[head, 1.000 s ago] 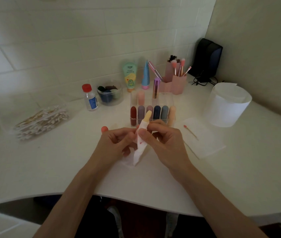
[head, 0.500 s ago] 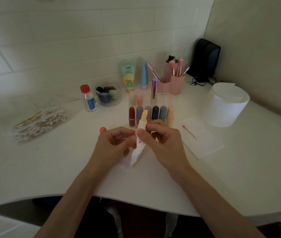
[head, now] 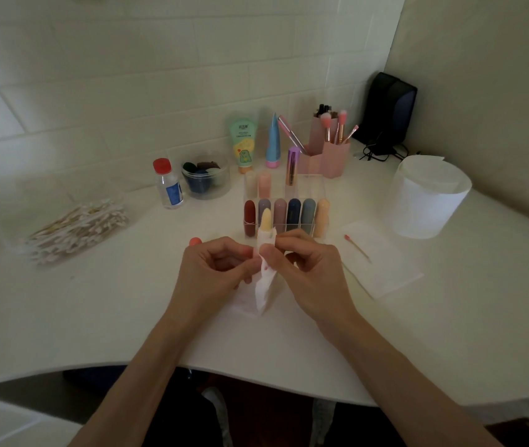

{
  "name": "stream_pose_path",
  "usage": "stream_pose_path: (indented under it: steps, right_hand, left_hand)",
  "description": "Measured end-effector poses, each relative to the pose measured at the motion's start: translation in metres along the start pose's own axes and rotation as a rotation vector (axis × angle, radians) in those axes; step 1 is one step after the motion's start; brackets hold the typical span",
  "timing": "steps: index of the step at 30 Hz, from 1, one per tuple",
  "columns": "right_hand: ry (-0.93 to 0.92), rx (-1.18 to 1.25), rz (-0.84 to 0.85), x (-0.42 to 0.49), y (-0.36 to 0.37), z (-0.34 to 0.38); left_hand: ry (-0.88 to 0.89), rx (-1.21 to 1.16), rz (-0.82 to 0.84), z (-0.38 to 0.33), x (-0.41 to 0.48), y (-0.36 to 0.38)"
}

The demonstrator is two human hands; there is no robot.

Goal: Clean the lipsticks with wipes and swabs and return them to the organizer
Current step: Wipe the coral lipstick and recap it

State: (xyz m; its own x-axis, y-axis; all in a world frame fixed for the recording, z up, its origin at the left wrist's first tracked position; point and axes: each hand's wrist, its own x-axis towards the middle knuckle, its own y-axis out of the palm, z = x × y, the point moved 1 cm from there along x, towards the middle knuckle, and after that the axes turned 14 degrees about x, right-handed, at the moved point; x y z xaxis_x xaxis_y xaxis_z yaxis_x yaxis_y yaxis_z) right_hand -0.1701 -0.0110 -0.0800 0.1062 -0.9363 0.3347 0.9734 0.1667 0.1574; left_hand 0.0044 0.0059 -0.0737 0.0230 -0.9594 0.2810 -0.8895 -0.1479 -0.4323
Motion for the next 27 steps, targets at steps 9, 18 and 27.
stream_pose_path:
  steps: [9, 18, 27]
  right_hand:
    - [-0.029, -0.033, -0.234, 0.005, -0.014, 0.007]
    - [0.053, 0.040, -0.421, 0.007, -0.025, 0.014]
    - [0.097, -0.006, -0.413, 0.008, -0.024, 0.016]
  left_hand:
    - [-0.051, 0.091, 0.002, -0.002, 0.000, 0.004]
    - [-0.139, 0.321, -0.072, 0.002, 0.017, 0.012]
    - [-0.155, 0.515, -0.098, 0.013, 0.028, 0.025]
